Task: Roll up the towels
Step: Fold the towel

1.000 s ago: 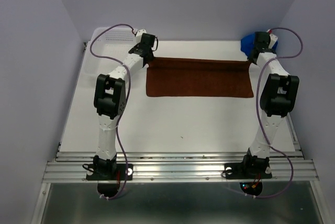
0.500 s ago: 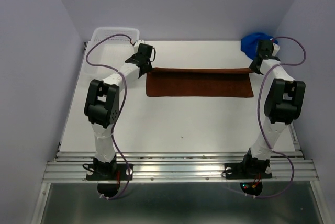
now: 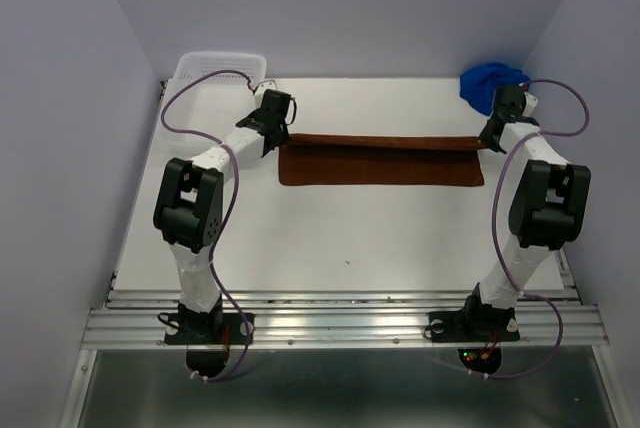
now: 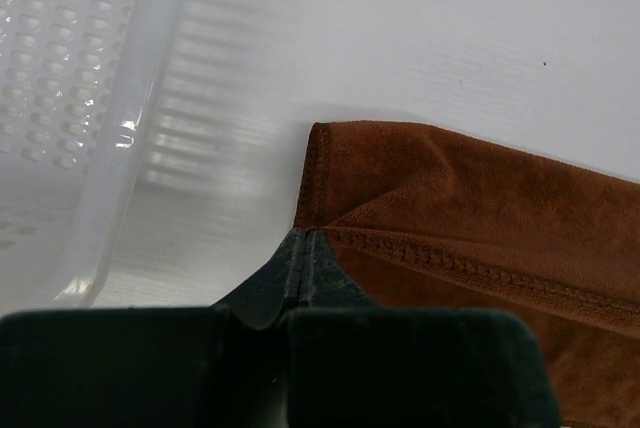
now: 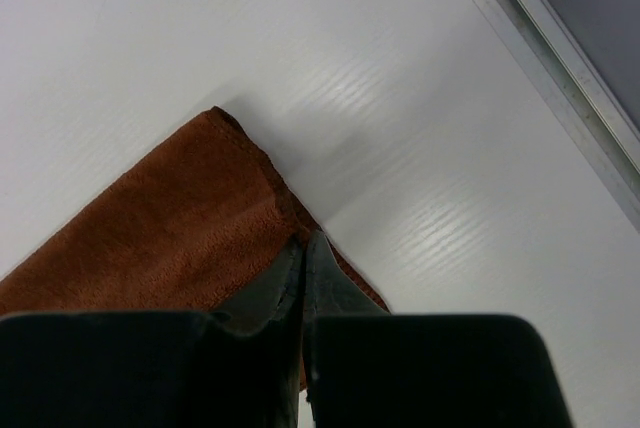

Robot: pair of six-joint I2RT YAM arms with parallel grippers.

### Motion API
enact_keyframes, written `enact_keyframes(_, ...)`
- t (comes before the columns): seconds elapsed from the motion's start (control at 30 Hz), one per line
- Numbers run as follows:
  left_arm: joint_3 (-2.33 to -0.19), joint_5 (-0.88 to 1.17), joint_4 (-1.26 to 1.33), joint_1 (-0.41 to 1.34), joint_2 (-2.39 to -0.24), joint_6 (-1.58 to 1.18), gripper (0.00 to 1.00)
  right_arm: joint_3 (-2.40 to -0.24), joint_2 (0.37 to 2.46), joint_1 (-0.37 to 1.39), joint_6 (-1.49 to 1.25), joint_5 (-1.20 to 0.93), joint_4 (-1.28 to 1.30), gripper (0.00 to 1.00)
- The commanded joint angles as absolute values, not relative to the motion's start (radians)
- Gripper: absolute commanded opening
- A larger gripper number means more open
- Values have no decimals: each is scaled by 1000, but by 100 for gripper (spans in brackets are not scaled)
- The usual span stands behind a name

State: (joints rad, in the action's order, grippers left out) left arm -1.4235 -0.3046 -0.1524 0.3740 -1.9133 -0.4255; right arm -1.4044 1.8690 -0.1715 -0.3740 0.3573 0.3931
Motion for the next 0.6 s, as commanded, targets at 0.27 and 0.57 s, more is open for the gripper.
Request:
enact_keyframes(0.27, -1353, -420, -132, 403, -1789, -305, 0, -1376, 1773, -224, -351, 425, 364, 1)
enact_keyframes(0.57, -1279, -410, -124, 405, -1778, -302, 0, -1339, 1759, -224, -336, 419, 373, 1)
